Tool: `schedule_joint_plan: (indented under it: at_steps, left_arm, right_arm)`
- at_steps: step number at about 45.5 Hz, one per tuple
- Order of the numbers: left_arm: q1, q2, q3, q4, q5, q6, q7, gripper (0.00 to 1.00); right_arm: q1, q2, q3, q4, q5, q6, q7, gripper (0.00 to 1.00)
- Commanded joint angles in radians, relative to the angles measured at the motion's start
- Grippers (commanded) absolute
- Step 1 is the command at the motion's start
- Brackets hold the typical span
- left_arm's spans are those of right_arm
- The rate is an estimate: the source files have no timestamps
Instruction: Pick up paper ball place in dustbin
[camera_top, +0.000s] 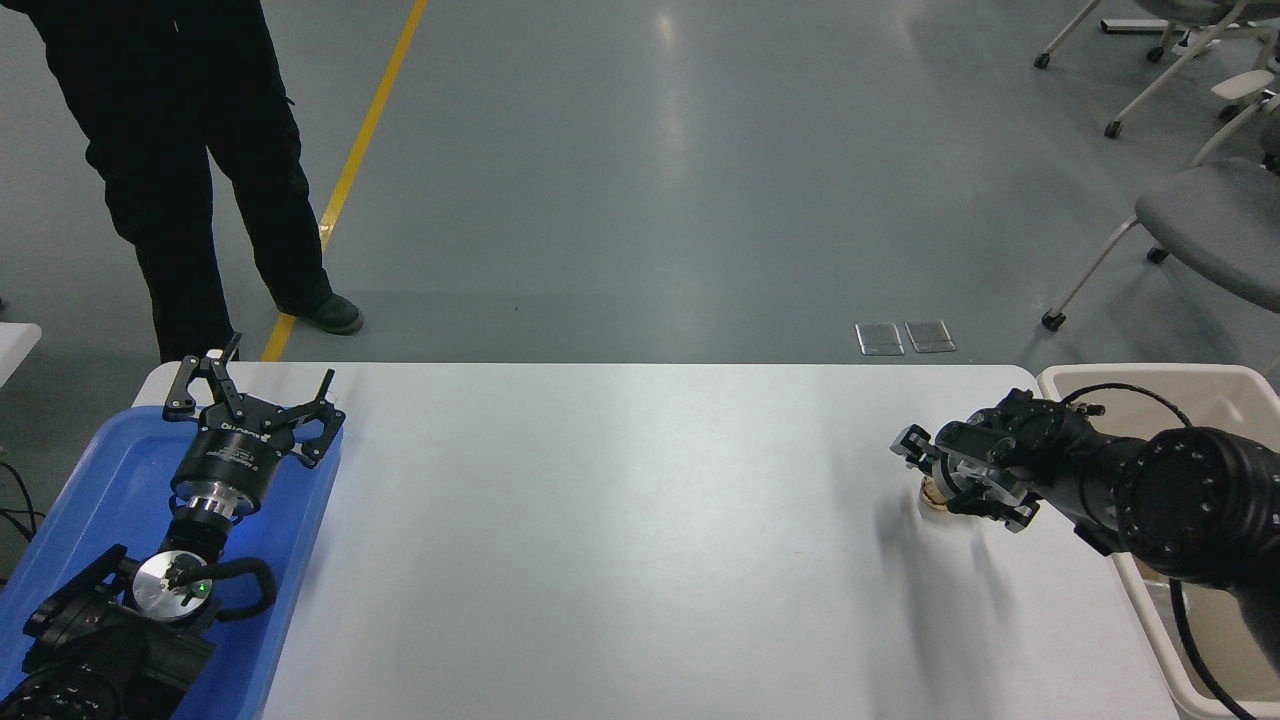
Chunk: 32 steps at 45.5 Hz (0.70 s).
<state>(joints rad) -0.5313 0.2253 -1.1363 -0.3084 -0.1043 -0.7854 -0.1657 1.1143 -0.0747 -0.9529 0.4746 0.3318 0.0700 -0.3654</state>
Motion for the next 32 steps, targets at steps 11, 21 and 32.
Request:
schedule_joint_plan:
  at_steps: [11,21,32]
  left_arm:
    - [0.000,0.000,0.000,0.000,0.000,0.000,0.000,0.99]
    - [0.000,0.000,0.000,0.000,0.000,0.000,0.000,0.99]
    - [0.000,0.000,0.000,0.000,0.000,0.000,0.000,0.99]
  right_arm:
    - [-0.059,0.012,0.040,-0.085,-0.019,-0.025,-0.004,0.97]
    - [-0.111,0.046,0.060,-0.151,-0.020,-0.024,-0.004,0.97]
    - [-0.140,0.056,0.071,-0.202,-0.039,-0.024,-0.004,0.94]
